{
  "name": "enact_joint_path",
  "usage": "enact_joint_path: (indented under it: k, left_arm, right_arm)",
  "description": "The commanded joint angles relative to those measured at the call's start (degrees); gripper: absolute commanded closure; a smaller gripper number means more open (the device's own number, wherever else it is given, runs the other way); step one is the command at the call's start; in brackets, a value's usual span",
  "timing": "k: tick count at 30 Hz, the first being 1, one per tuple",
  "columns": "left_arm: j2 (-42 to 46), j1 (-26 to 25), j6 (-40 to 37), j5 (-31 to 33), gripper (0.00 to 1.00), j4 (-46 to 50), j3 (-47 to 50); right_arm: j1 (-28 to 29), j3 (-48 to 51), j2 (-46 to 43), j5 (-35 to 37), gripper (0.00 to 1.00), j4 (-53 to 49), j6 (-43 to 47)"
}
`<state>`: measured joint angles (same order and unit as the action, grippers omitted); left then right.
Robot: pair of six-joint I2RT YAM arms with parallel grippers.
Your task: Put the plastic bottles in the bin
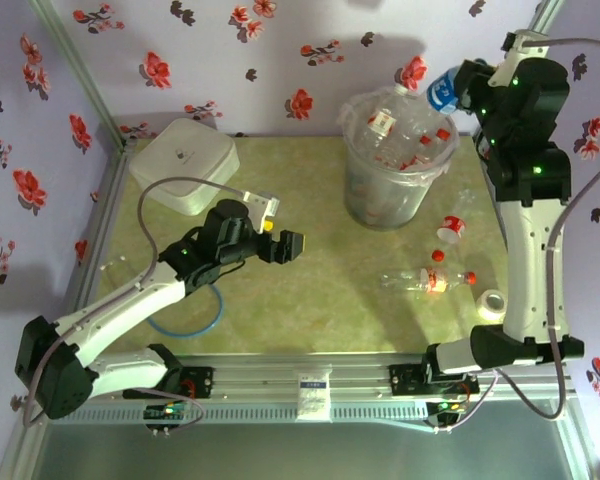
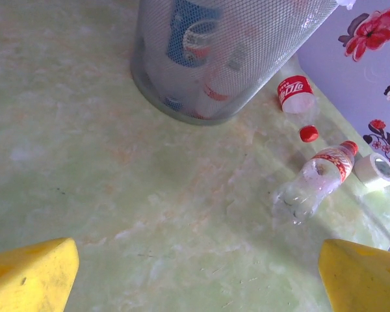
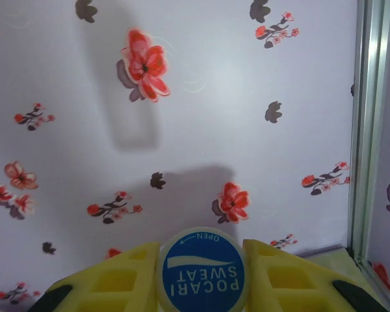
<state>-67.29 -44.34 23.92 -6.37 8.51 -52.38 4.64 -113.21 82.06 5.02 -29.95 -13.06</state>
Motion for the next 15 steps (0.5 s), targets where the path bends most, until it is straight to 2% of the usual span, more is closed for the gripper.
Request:
enact_joint_path:
  k: [1, 5, 10, 12, 15]
  left_arm:
    - [0.35, 0.48, 1.48, 0.92, 0.05, -1.95, -0.01]
    - [0.84, 0.83, 1.74, 0.93, 0.05, -1.55, 0.24]
    - [0.85, 1.09, 2.35, 0.92, 0.06, -1.59, 0.35]
    - [0.84, 1.07, 2.49, 0.93, 0.06, -1.62, 0.35]
    - [0.93, 1.25, 2.45, 0.92, 0.06, -1.37, 0.38]
  right_arm:
    - [0.06, 3.58, 4.64, 3.25, 0.89, 7.60, 0.82]
    - [0.19, 4.28, 9.86, 2.67, 0.90, 11.84, 1.50]
    - [1.25, 2.71, 16.43, 1.34, 0.90, 11.90, 2.15]
    - [1.37, -0.63, 20.19, 0.37, 0.90, 6.09, 1.93]
    - [1.47, -9.21, 26.63, -2.04, 0.90, -7.74, 0.87]
